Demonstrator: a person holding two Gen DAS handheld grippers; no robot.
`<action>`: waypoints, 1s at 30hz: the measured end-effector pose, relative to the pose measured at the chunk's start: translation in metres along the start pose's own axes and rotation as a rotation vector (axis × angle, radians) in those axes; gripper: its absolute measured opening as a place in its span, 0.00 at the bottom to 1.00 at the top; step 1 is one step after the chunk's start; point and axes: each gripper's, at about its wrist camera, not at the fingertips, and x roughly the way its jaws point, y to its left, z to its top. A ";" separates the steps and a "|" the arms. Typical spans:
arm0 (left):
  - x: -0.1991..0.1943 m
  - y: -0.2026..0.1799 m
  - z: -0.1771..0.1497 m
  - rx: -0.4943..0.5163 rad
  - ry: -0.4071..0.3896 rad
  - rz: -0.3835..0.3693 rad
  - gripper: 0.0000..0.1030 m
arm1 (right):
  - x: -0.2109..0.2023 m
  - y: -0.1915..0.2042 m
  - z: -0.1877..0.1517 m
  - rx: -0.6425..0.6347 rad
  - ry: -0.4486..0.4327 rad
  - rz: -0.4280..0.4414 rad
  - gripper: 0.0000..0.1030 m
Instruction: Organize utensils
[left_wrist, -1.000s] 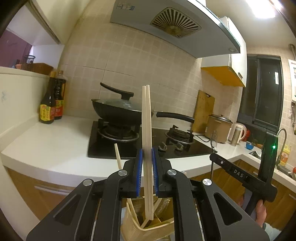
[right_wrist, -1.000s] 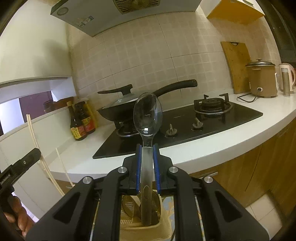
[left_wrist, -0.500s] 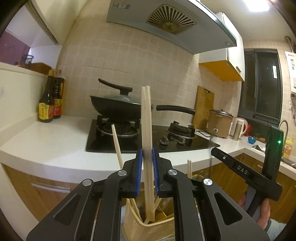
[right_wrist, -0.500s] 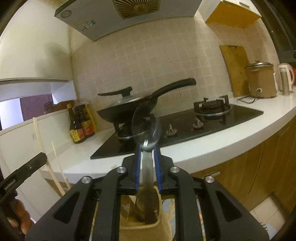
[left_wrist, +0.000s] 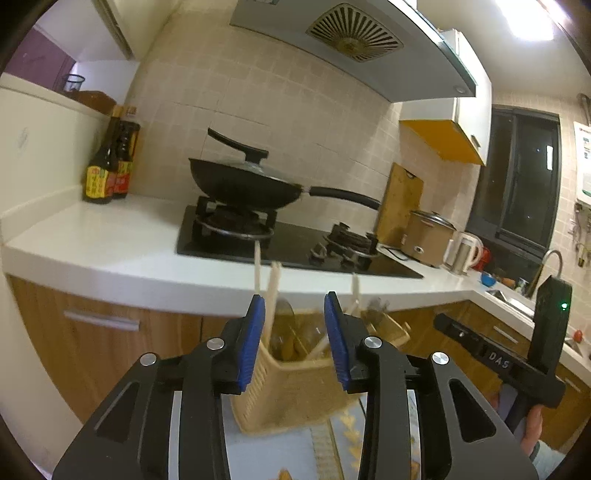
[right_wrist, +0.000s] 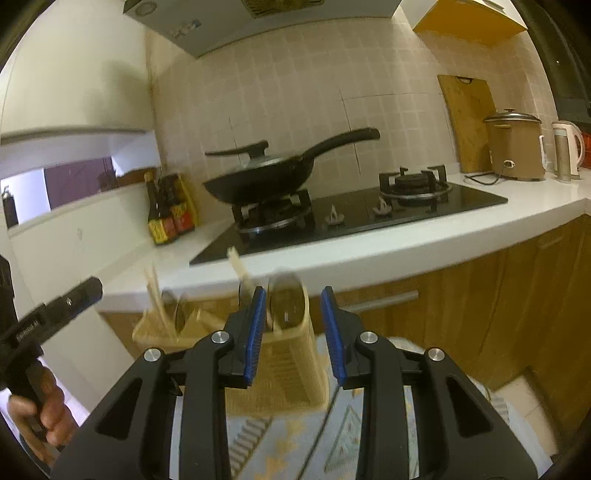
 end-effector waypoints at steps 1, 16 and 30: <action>-0.006 -0.002 -0.004 0.002 0.001 0.004 0.36 | -0.004 0.000 -0.005 -0.001 0.007 -0.002 0.27; -0.054 -0.040 -0.093 0.058 -0.046 0.176 0.84 | -0.047 0.013 -0.089 -0.069 0.006 -0.126 0.71; -0.047 -0.047 -0.111 0.182 -0.056 0.345 0.93 | -0.036 0.021 -0.103 -0.155 0.023 -0.115 0.78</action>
